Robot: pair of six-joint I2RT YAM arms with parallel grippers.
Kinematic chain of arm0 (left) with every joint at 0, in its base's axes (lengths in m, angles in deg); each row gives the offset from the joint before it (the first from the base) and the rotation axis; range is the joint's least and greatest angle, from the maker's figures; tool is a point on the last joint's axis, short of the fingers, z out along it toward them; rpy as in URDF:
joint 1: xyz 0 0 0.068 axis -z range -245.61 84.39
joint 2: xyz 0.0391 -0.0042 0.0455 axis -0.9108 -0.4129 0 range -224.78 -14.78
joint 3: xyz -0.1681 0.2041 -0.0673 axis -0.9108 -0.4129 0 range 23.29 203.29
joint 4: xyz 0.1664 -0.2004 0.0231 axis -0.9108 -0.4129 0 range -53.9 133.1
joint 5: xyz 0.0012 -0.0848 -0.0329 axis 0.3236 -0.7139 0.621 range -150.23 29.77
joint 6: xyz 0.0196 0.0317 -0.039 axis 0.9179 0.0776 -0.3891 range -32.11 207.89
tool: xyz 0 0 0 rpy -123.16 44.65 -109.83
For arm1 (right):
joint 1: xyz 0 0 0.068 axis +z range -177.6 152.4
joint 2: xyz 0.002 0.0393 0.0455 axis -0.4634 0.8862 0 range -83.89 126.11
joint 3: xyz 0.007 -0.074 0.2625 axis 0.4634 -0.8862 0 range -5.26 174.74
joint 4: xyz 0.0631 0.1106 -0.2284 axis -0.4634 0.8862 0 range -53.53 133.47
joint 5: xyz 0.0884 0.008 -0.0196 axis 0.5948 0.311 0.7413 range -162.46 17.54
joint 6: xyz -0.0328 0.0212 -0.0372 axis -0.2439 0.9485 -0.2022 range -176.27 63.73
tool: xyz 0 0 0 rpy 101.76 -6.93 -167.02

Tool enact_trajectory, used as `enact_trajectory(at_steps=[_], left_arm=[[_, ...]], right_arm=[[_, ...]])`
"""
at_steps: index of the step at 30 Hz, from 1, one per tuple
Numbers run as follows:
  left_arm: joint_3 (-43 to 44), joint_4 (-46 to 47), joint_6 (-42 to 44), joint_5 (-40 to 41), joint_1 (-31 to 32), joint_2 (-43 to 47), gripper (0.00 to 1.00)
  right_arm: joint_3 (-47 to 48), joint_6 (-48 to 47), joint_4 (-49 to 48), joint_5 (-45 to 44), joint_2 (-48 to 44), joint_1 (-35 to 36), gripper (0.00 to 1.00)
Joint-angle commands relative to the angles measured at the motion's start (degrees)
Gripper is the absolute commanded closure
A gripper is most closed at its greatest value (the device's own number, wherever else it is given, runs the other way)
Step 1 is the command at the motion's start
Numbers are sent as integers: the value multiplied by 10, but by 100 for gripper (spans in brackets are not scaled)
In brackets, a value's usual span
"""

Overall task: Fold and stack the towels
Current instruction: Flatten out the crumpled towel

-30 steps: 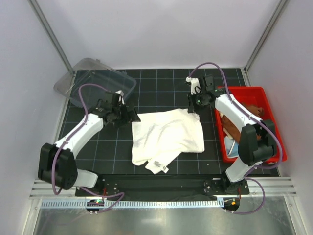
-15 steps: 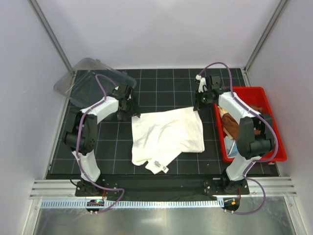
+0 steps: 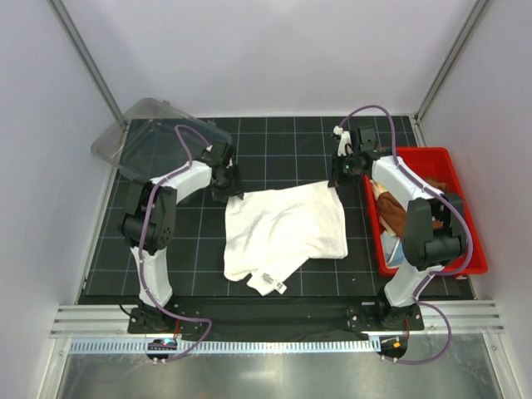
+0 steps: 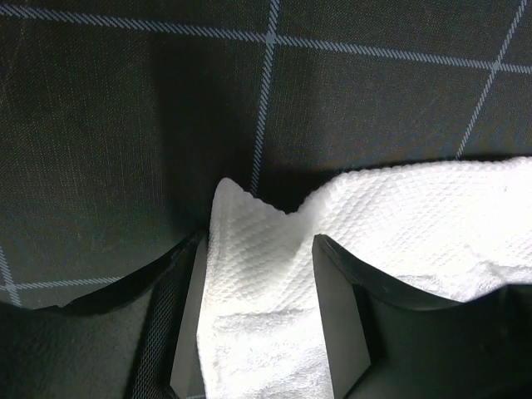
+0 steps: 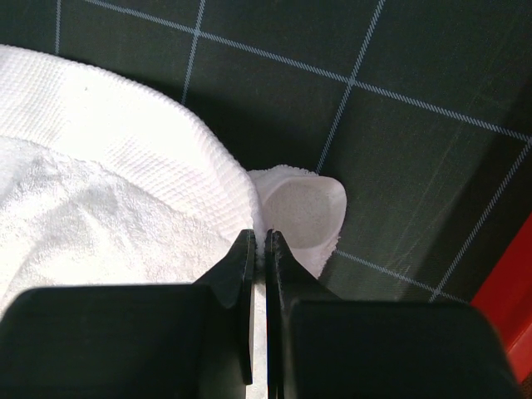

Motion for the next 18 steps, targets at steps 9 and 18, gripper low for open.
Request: enact_trajectory(at_steps=[9, 18], left_arm=[[14, -12, -8, 18, 39, 23, 63], [-54, 54, -33, -129, 77, 173, 41]], right_arm=[[11, 14, -14, 7, -23, 3, 99], [10, 19, -13, -5, -23, 2, 99]])
